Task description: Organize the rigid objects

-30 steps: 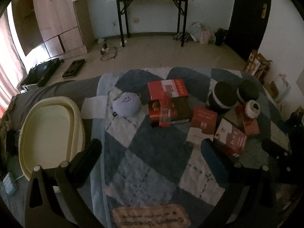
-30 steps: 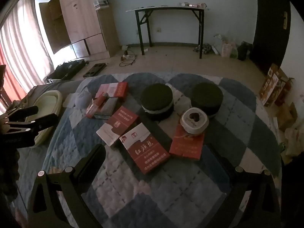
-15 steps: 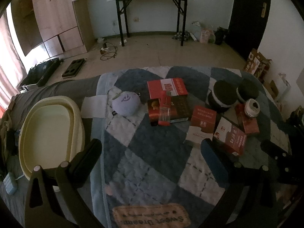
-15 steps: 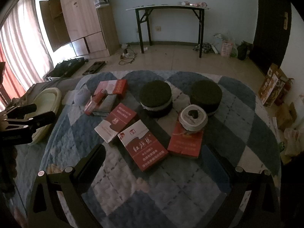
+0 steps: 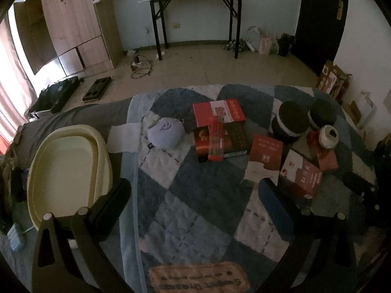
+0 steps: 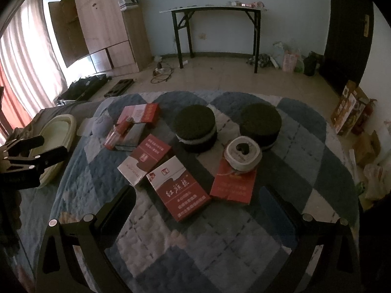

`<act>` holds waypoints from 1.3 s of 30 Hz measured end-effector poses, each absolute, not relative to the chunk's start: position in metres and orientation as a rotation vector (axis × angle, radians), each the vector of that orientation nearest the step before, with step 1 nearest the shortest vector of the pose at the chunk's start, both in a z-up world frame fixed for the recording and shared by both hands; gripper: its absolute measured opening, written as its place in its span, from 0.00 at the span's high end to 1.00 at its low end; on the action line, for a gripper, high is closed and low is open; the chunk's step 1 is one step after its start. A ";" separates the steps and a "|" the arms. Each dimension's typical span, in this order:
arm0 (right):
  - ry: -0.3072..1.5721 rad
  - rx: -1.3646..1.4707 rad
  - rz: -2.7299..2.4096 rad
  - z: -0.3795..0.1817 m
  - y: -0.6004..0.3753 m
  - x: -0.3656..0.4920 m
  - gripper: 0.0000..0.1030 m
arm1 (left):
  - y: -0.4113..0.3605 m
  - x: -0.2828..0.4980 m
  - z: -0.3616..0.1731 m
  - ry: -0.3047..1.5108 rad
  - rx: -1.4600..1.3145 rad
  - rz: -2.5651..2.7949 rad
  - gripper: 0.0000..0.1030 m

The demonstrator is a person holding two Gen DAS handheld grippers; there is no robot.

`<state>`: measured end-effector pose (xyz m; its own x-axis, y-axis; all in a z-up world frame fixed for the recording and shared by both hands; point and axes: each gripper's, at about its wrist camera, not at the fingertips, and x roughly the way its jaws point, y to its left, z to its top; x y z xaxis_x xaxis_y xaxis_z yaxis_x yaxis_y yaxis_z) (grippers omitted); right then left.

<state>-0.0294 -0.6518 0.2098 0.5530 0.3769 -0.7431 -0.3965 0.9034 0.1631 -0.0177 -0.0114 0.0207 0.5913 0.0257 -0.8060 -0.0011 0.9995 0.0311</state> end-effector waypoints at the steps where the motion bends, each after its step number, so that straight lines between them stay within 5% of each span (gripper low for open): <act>1: 0.873 -0.018 0.459 0.210 -0.651 -0.029 0.00 | -0.011 -0.017 0.020 0.941 0.030 0.015 0.00; 39: 0.874 0.026 0.459 0.197 -0.657 -0.022 0.00 | 0.014 -0.015 -0.016 1.044 0.004 0.006 0.00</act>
